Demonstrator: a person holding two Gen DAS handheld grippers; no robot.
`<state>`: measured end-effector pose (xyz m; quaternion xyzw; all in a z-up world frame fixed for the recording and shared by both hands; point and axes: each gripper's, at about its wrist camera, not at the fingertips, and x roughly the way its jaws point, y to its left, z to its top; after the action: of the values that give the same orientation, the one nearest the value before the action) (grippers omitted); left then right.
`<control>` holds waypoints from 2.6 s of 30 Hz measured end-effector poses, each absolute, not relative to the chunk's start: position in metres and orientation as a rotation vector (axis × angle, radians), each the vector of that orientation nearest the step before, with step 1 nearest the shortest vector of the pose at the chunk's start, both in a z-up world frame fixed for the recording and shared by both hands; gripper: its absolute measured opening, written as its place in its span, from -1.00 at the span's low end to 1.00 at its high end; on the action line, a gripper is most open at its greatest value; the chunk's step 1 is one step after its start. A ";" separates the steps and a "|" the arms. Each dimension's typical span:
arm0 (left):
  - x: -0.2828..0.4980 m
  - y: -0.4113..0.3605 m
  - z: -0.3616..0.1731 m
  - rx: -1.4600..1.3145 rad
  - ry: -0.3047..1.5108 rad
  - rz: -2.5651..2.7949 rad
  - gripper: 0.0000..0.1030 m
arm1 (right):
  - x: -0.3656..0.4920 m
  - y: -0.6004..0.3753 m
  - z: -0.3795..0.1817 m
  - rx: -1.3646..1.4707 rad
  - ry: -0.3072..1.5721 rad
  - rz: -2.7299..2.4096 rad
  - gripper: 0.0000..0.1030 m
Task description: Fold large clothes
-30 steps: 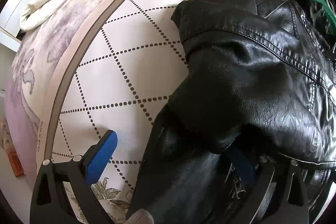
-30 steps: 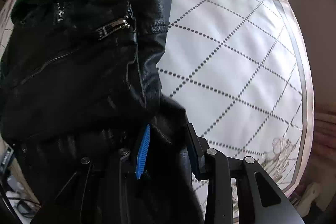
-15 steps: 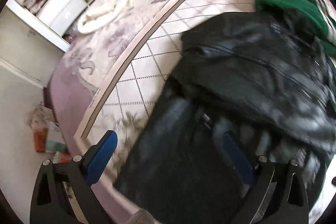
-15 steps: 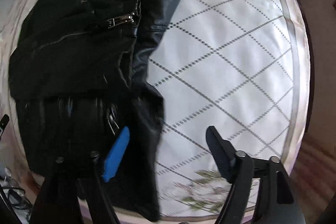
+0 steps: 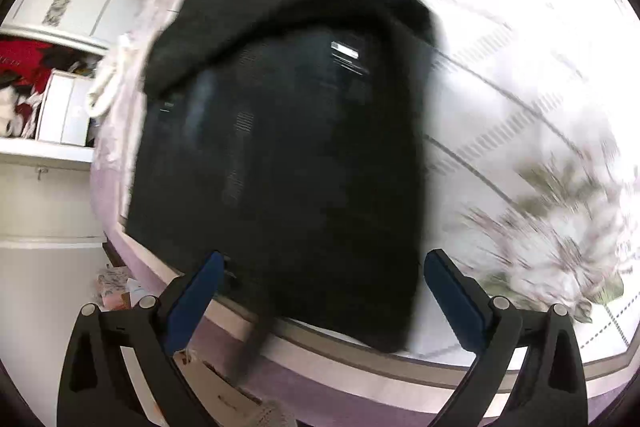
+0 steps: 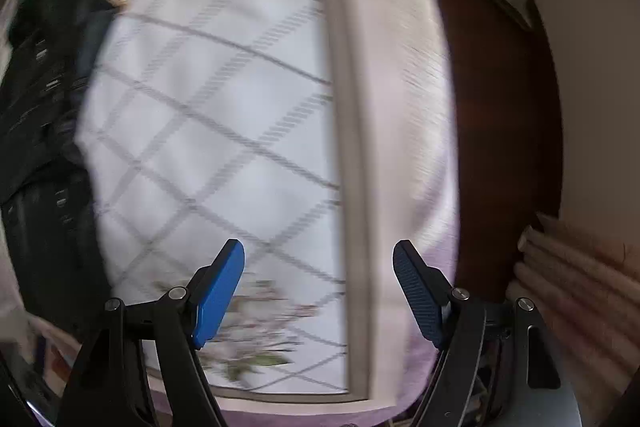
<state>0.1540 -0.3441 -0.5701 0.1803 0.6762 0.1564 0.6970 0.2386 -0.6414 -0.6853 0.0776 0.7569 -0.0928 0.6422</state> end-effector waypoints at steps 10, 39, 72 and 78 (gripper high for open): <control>0.186 -0.332 -0.601 0.633 1.386 0.468 1.00 | 0.243 -0.675 -0.746 0.220 1.722 -0.188 0.52; 0.197 -0.262 -0.521 0.239 1.357 0.225 -0.92 | 0.362 -0.533 -0.813 0.956 1.536 0.457 -0.46; 0.163 0.138 -0.545 -0.823 1.299 0.263 -0.70 | 0.430 -0.086 -0.710 0.292 1.714 0.501 0.02; 0.158 0.160 -0.525 -0.973 1.213 0.247 0.73 | 0.428 -0.123 -0.672 0.528 1.647 0.606 0.16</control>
<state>0.1581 0.1602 -0.5246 -0.4377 0.5458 0.1112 0.7058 0.4276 -0.1229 -0.6722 0.2288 0.7129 0.2624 0.6088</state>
